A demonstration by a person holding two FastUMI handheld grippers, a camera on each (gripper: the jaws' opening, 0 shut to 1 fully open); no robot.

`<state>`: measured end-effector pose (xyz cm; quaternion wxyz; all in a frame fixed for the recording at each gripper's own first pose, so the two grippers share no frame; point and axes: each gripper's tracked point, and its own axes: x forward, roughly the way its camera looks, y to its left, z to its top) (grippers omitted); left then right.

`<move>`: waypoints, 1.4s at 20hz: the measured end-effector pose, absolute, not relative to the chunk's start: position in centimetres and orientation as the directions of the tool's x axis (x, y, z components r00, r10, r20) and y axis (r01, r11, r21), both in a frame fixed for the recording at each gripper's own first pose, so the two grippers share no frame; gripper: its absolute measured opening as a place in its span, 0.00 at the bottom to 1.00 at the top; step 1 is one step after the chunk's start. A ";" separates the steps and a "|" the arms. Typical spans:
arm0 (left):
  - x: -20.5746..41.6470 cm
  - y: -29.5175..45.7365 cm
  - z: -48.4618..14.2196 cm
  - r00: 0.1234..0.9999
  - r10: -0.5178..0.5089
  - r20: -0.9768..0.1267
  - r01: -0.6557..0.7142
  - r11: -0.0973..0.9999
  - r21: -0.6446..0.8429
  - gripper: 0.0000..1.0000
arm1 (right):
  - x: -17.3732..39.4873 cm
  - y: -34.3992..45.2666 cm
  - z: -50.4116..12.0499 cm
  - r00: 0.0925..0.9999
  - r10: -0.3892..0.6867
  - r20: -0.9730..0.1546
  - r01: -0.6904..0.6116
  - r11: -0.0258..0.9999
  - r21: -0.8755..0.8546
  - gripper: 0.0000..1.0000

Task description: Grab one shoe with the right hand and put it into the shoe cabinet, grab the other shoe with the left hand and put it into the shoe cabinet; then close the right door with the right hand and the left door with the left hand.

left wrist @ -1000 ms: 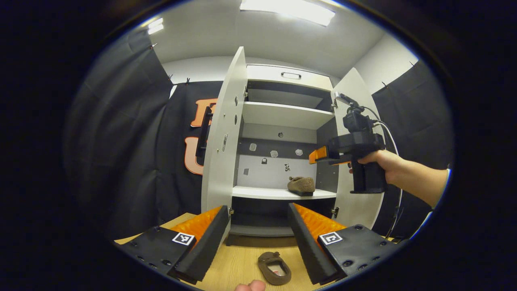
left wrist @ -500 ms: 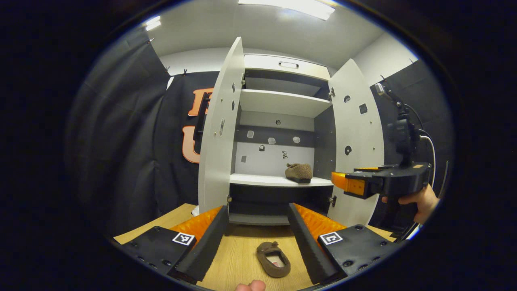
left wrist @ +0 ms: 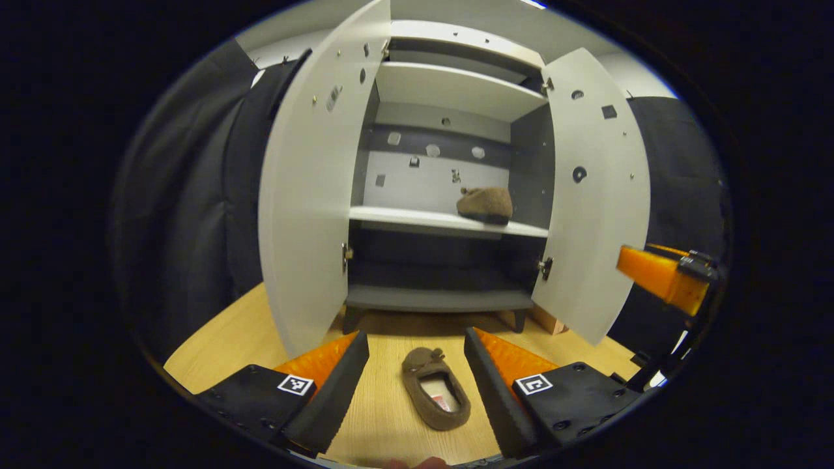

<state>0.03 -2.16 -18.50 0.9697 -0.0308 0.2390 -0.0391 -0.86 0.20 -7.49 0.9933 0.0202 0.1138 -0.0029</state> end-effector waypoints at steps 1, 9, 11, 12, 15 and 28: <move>0.5 -2.4 -21.1 0.845 -0.116 -0.522 0.083 0.993 -0.085 0.96 | -0.9 -0.1 -7.8 0.974 0.000 -0.227 0.011 0.999 0.049 0.95; 2.9 -3.1 -34.8 0.585 -0.136 -0.799 0.048 0.990 -0.133 0.75 | -0.8 -3.1 -9.4 0.965 0.001 -0.263 -0.004 1.000 -0.012 0.95; 4.0 -2.2 -35.8 0.563 -0.101 -0.820 0.025 0.994 -0.105 0.75 | -0.7 -3.7 -9.7 0.963 0.001 -0.269 -0.004 1.000 -0.010 0.95; 4.7 -2.0 -35.9 0.559 -0.104 -0.822 0.014 0.993 -0.116 0.74 | -0.7 -3.9 -10.0 0.961 -0.002 -0.278 -0.001 1.000 -0.011 0.95; 6.8 -1.8 -36.7 0.583 -0.097 -0.807 0.009 0.994 -0.113 0.75 | -0.7 -4.4 -10.5 0.955 -0.009 -0.298 0.008 1.000 -0.004 0.95; 8.3 -0.5 -33.5 0.669 -0.047 -0.742 -0.077 0.988 -0.132 0.13 | -0.7 -1.7 -11.6 0.940 0.068 -0.334 -0.074 0.997 -0.004 0.95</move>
